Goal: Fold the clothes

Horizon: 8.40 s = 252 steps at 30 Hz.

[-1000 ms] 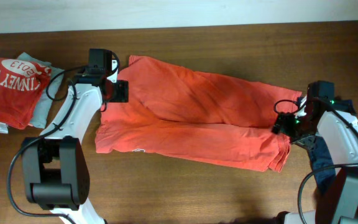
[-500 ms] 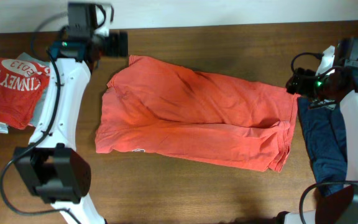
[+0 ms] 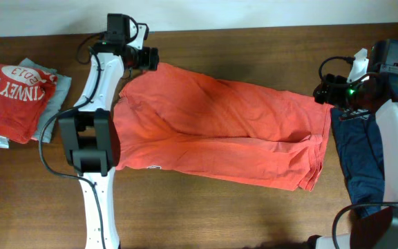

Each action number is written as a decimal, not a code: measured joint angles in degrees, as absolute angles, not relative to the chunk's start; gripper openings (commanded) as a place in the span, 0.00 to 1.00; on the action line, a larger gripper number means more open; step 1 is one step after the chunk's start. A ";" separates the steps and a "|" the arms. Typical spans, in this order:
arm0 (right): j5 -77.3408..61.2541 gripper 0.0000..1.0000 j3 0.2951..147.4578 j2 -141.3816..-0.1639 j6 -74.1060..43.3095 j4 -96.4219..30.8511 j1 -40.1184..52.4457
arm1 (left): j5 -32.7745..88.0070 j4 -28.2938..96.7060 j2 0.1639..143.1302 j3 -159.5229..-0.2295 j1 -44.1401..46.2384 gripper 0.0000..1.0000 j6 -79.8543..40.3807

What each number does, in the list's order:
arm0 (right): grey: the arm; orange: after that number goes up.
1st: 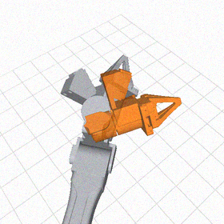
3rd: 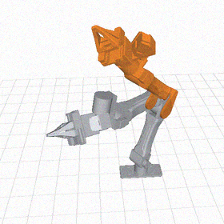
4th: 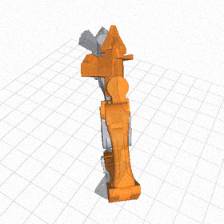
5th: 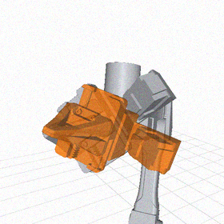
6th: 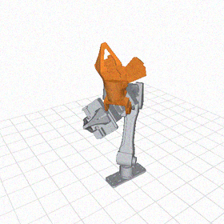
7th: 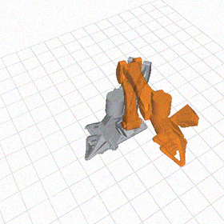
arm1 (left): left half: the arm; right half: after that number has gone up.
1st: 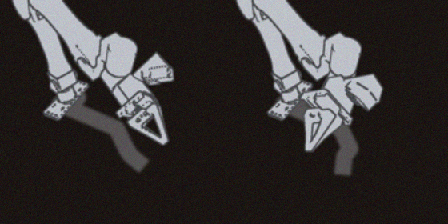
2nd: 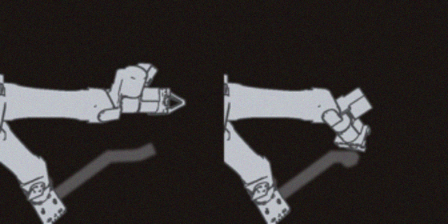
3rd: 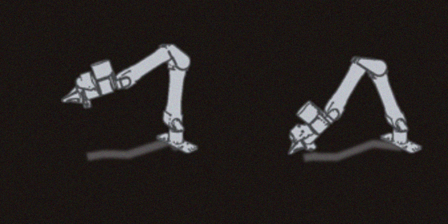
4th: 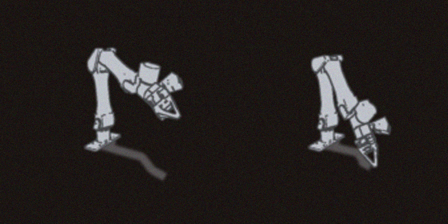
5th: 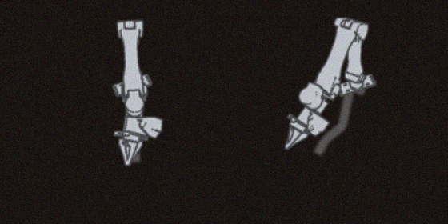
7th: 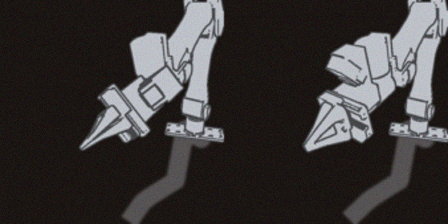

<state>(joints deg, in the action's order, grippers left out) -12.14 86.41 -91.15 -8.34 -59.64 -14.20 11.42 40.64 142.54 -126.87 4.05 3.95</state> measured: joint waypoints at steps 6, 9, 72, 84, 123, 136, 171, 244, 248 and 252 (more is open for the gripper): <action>-12.16 0.84 86.41 -91.15 -8.34 -59.64 -14.20 | 10.79 39.62 142.89 -127.52 4.05 0.56 0.08; -12.14 0.84 86.41 -91.15 -8.32 -59.64 -14.20 | 9.37 39.64 143.28 -127.52 4.05 0.53 -3.14; -12.16 0.83 86.41 -91.15 -6.81 -60.51 -14.20 | 3.84 43.05 152.18 -151.13 6.24 0.01 -4.49; -12.16 0.83 86.41 -91.15 -6.04 -60.60 -14.20 | 3.84 66.89 152.18 -152.16 6.20 0.01 -1.87; -12.16 0.83 86.41 -92.20 -5.32 -60.45 -14.20 | 3.81 73.21 153.16 -157.34 6.20 0.58 4.05; -12.16 0.83 86.41 -92.23 -5.32 -60.40 -14.20 | 3.86 72.77 158.47 -157.27 6.20 0.23 2.81; -11.88 0.83 86.37 -95.74 -5.26 -53.89 -14.20 | 13.15 86.83 157.71 -179.02 7.55 0.01 3.64; -8.78 0.04 132.40 -127.37 -1.19 -76.14 -16.40 | 1.06 66.72 155.33 -179.00 -0.71 0.01 3.90; -9.93 0.04 135.57 -127.35 -0.93 -83.48 -16.49 | 1.06 70.65 151.70 -179.02 -0.73 0.01 3.90; -11.18 0.04 135.66 -127.35 0.27 -90.08 -17.34 | 1.04 76.18 150.26 -179.04 -0.78 0.01 5.32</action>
<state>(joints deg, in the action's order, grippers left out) -11.18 135.66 -127.35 0.27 -90.08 -17.34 1.04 76.18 150.26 -179.04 -0.78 5.32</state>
